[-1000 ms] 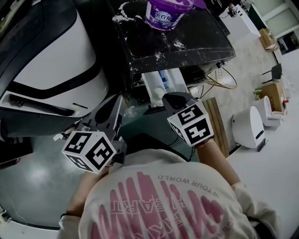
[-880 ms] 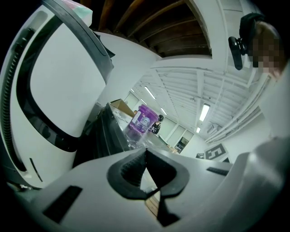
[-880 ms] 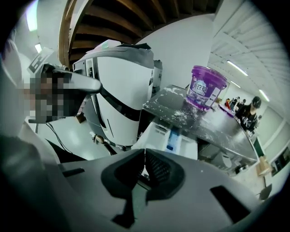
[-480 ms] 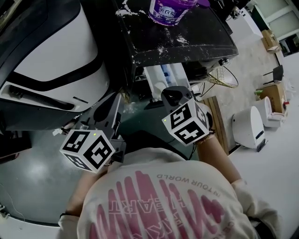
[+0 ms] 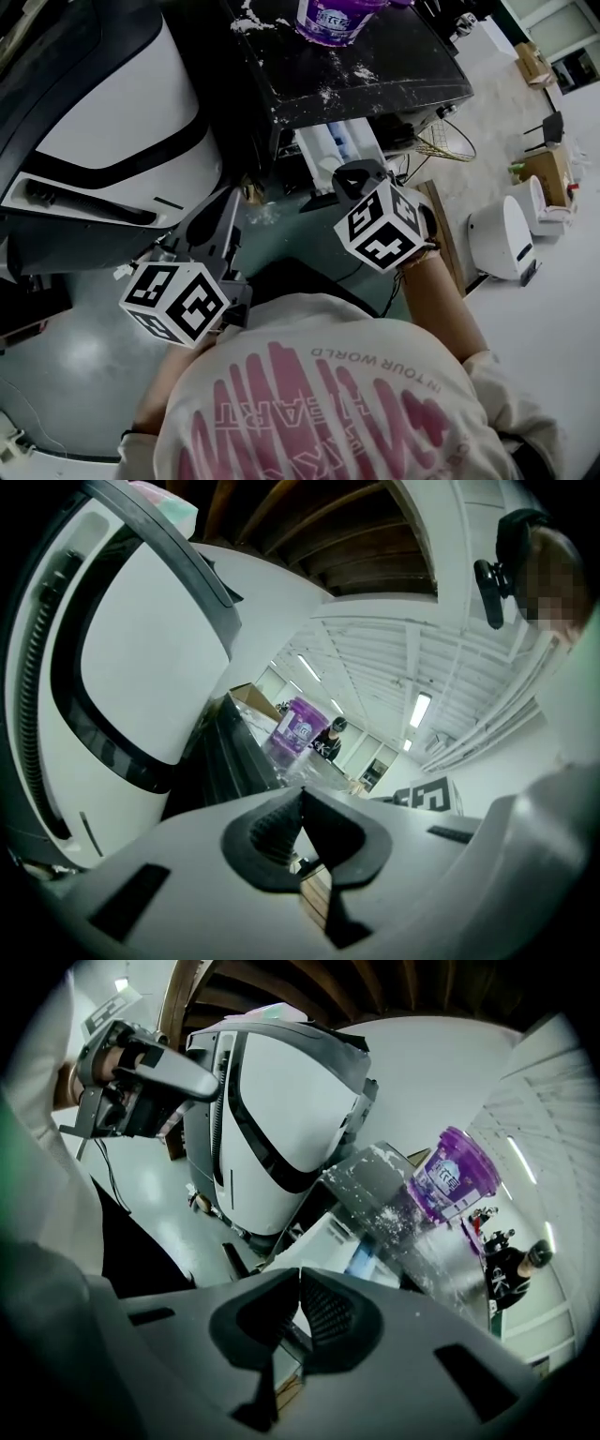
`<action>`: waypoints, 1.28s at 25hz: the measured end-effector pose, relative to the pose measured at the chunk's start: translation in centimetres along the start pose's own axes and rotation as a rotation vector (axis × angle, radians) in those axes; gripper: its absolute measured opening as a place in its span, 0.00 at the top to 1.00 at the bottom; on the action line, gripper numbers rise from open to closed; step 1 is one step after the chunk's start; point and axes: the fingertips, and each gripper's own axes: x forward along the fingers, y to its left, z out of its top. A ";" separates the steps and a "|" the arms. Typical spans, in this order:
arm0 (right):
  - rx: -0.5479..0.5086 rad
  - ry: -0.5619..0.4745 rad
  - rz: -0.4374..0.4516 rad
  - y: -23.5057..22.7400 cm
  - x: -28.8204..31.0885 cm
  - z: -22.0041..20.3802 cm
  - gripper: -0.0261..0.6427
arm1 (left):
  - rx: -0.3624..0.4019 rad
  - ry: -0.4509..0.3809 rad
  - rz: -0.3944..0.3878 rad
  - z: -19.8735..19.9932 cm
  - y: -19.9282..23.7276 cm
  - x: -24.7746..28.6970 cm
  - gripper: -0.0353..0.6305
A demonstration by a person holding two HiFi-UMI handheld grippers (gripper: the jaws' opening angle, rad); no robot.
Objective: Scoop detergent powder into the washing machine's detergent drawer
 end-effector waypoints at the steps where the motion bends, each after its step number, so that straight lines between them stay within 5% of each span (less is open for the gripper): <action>1: -0.015 0.015 0.002 0.0 0.0 0.0 0.96 | 0.000 0.007 -0.006 0.2 0.1 -0.2 0.94; 11: -0.068 0.116 -0.002 -0.3 -1.5 -0.4 0.95 | 0.027 0.053 -0.072 2.9 1.0 -2.2 0.94; 22: -0.283 0.178 0.020 1.6 -2.1 -0.9 0.95 | 0.027 0.059 -0.121 3.4 1.0 -3.4 0.94; 32: -0.454 0.201 -0.085 2.7 -1.9 -1.3 0.96 | 0.034 0.056 -0.137 3.5 1.3 -4.6 0.94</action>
